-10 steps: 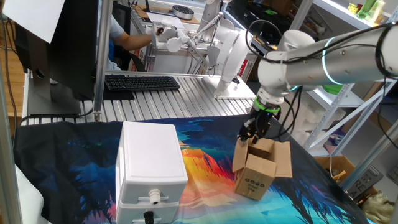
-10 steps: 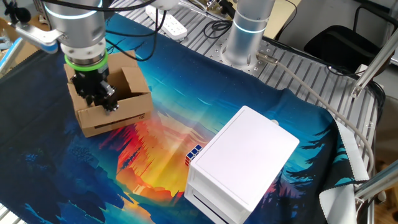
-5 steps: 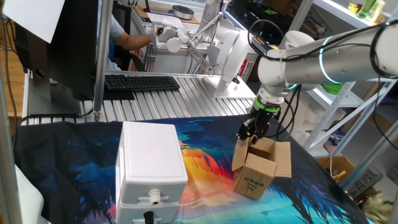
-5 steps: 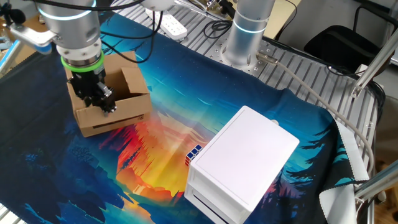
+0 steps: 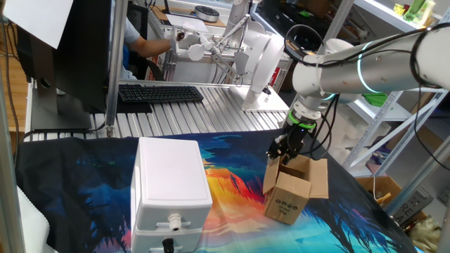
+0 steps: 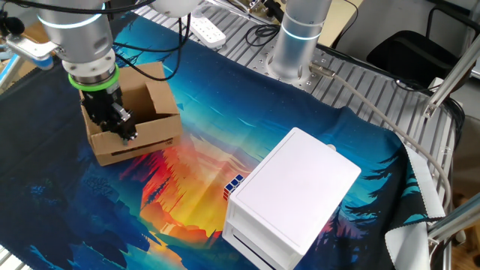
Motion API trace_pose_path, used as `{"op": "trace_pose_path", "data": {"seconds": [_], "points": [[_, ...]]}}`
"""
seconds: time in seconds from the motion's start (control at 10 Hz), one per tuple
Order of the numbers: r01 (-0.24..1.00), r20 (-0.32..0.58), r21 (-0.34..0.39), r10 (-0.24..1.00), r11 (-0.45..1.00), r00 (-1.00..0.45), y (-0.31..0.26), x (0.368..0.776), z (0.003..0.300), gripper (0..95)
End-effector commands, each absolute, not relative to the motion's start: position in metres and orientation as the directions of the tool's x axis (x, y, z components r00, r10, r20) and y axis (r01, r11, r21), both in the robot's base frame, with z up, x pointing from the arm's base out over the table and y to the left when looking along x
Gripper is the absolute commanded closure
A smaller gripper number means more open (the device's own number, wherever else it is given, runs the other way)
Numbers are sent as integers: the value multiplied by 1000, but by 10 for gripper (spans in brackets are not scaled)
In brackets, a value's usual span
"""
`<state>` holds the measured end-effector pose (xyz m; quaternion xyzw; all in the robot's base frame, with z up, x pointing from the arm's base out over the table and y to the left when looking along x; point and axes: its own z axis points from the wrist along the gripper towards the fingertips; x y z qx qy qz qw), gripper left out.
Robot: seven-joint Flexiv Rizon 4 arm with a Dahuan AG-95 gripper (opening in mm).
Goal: Cover the box
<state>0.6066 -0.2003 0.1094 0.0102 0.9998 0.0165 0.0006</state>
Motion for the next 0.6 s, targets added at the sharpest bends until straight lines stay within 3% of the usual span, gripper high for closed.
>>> {"op": "trace_pose_path", "data": {"seconds": [0.1,0.3,0.6], "points": [[34,2,-3,34,999,-999,-193,601,133,380],[60,6,-47,61,997,-998,-180,599,163,380],[126,13,-58,127,990,-992,-163,603,189,380]]}}
